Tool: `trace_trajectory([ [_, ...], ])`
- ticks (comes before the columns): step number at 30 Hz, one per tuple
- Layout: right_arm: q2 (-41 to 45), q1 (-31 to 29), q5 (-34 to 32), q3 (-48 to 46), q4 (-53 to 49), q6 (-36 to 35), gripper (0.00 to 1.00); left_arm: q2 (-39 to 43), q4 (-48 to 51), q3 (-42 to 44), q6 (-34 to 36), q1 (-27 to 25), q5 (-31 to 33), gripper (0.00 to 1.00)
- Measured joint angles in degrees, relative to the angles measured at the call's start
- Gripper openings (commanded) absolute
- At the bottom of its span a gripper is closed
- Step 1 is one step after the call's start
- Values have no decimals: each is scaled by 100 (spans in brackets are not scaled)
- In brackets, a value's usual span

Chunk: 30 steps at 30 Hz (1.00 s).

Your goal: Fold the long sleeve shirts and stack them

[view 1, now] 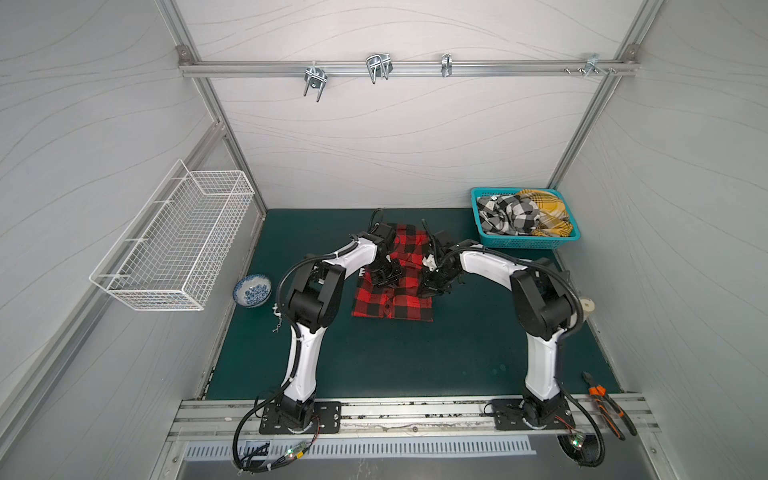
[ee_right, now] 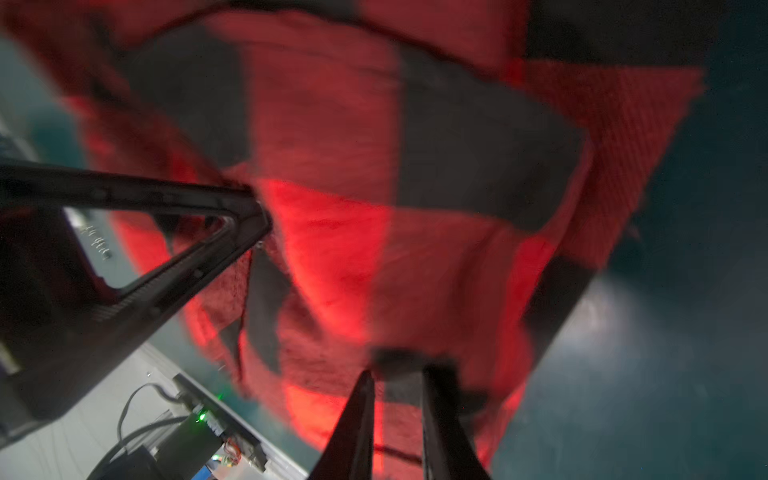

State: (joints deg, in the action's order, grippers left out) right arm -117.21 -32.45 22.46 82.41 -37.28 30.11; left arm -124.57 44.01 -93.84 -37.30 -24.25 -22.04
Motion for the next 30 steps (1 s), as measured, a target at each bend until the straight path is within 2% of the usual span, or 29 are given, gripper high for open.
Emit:
trace_trajectory([
  [3,-146,61,109,111,-2,11,40,-31,9,-151,-2,74,44,18],
  [7,-122,94,-2,413,-238,-59,51,61,-61,-52,-31,140,42,33],
  [10,114,98,-227,557,-555,-175,62,680,-76,439,-48,175,107,43],
  [12,498,103,-411,570,-815,-267,68,1449,-31,920,-46,315,127,47],
  [15,1233,118,-501,385,-979,-293,70,2815,-50,1716,-37,909,15,57],
  [17,1694,125,-420,85,-964,-223,69,3541,-87,2273,2,1486,-118,60],
  [19,1998,118,-262,-337,-848,-92,68,3897,-94,2767,59,2028,-181,60],
  [22,1963,35,-101,-929,-595,162,66,3764,-79,3383,190,2441,-334,66],
  [26,1495,-181,140,-1421,-101,511,65,3143,-68,3727,306,2529,-614,68],
  [30,1290,-291,267,-1639,348,824,61,2986,-297,3773,280,2533,-737,67],
])
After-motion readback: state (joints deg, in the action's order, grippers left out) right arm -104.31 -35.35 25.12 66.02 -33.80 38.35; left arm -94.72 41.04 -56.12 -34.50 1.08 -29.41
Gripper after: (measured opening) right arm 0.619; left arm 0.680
